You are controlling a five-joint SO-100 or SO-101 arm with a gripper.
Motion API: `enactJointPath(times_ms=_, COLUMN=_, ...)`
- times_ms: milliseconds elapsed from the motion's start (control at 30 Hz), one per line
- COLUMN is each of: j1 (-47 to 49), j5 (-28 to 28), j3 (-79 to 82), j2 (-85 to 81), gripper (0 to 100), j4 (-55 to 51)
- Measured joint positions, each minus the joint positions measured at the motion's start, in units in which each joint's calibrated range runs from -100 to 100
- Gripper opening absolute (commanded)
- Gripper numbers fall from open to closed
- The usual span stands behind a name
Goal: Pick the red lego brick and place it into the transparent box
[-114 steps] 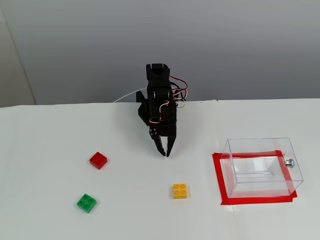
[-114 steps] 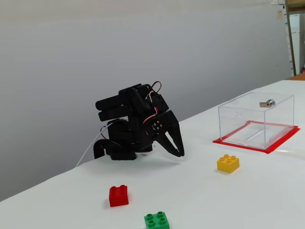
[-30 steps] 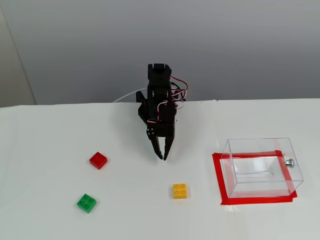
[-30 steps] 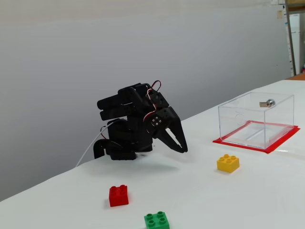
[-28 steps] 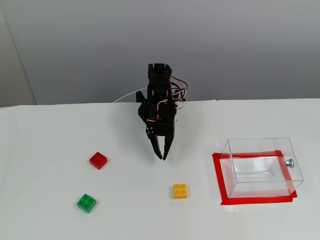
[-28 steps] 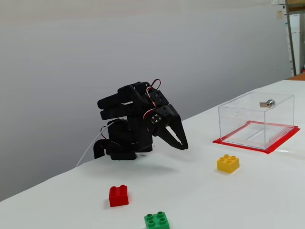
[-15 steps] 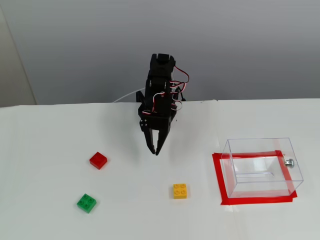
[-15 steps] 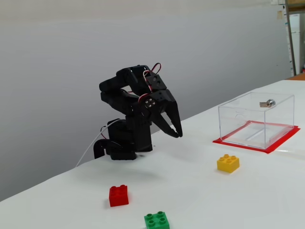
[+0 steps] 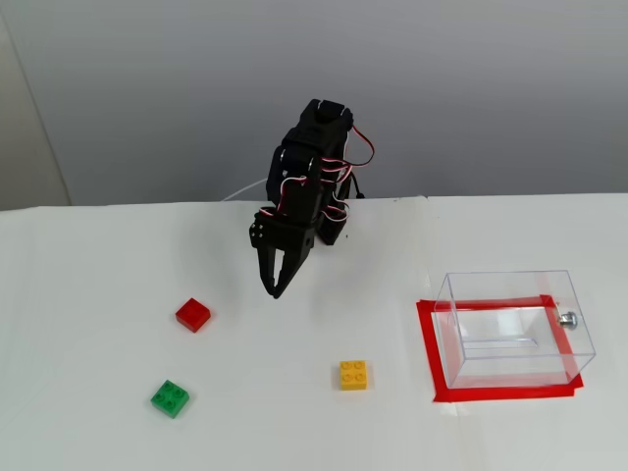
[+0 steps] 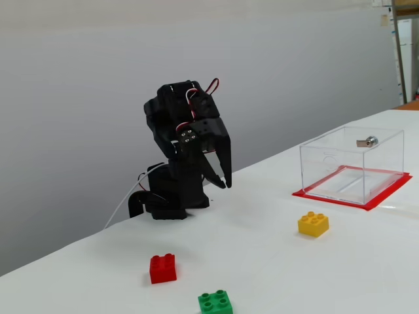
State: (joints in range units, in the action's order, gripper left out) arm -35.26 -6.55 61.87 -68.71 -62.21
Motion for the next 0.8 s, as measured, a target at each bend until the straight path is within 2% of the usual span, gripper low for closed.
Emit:
enactJointPath(times_ms=167, j1=-7.48, j5=0.0, j3=-3.53, j2=3.47, gripper=2, j4=-5.14)
enactJointPath(times_ms=500, j1=-19.98, j5=0.24, j3=-9.36, j2=15.48, gripper=2, j4=-5.23)
enactJointPath(times_ms=800, j1=-26.07, j5=2.2, j3=-10.15, j2=27.57, gripper=2, j4=8.74)
